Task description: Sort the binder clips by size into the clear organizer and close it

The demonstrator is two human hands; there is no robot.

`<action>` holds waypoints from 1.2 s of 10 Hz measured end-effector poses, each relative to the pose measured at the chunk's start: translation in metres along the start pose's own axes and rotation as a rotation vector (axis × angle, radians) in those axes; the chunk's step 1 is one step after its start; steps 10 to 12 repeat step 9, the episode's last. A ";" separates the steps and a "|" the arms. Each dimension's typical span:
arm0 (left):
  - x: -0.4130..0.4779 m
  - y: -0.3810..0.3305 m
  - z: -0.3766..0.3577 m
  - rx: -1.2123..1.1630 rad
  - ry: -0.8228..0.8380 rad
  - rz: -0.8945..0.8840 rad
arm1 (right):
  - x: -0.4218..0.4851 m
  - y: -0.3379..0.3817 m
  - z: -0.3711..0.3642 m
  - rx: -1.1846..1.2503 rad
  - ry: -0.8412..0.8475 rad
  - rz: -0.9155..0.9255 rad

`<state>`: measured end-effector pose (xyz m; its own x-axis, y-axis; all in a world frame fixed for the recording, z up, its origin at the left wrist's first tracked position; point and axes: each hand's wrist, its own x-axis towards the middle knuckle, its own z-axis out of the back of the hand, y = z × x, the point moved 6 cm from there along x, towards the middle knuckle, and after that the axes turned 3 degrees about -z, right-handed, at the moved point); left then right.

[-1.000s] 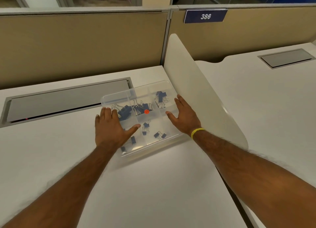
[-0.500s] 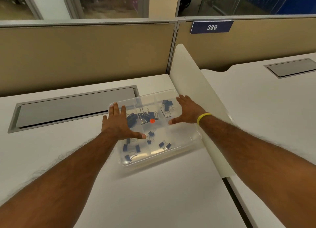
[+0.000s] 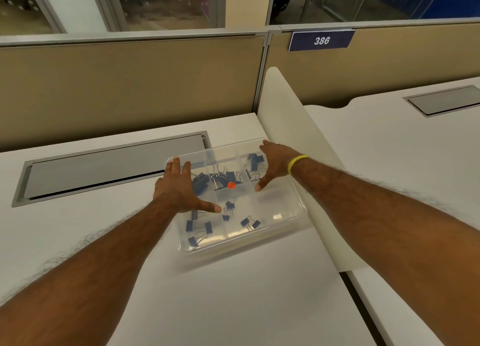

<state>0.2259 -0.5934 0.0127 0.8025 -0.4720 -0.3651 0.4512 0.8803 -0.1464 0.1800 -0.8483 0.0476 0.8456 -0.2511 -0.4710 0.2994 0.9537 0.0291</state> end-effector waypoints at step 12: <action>-0.169 -0.025 -0.054 0.034 -0.302 -0.236 | -0.168 0.040 -0.073 0.224 -0.306 0.114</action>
